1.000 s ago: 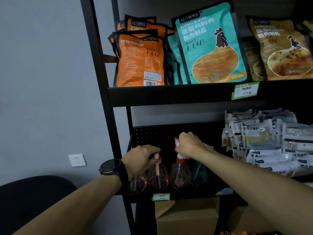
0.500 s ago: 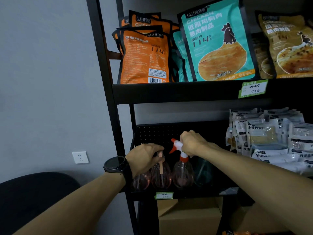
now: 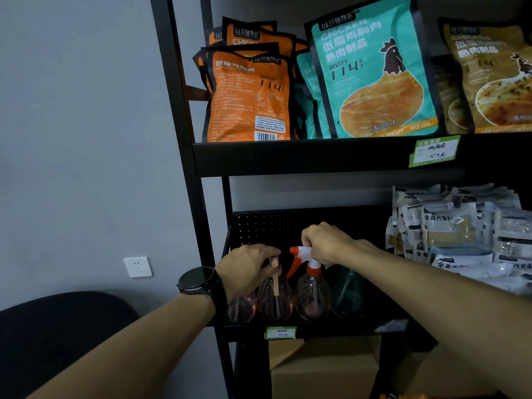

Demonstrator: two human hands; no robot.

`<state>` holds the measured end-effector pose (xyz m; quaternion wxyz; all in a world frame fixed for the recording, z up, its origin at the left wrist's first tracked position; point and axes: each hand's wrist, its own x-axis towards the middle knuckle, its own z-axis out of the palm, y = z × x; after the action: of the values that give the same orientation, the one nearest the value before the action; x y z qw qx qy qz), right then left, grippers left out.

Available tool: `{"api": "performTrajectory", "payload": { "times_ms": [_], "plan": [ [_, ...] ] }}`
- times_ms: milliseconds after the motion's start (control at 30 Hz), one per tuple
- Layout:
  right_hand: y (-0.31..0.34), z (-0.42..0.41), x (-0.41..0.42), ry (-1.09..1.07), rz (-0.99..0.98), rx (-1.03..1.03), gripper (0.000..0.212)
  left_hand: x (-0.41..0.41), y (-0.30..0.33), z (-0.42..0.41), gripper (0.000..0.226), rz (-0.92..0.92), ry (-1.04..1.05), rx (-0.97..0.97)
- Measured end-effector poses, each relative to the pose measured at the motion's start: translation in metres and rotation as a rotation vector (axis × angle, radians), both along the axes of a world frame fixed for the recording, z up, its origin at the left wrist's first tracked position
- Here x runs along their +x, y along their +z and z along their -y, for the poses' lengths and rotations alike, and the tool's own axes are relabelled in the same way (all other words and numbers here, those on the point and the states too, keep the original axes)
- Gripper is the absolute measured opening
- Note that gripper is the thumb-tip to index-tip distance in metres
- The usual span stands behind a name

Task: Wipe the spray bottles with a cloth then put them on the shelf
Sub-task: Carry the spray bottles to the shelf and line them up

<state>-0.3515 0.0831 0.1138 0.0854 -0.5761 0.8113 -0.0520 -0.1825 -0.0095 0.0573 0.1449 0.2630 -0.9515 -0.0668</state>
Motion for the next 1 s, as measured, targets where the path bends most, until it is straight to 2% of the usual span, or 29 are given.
{"api": "performTrajectory", "payload": {
  "times_ms": [600,800,1000],
  "plan": [
    [-0.007,0.007,-0.012,-0.003,0.109,-0.032,0.022,-0.002,0.001,0.000,0.042,0.008,0.009,0.000],
    [-0.007,0.008,-0.015,0.002,0.100,-0.034,0.014,-0.001,-0.002,0.001,0.041,-0.002,0.003,-0.003],
    [-0.005,0.008,-0.017,0.009,0.081,-0.049,0.025,0.000,-0.003,0.002,0.041,0.008,0.006,-0.003]
  ]
}}
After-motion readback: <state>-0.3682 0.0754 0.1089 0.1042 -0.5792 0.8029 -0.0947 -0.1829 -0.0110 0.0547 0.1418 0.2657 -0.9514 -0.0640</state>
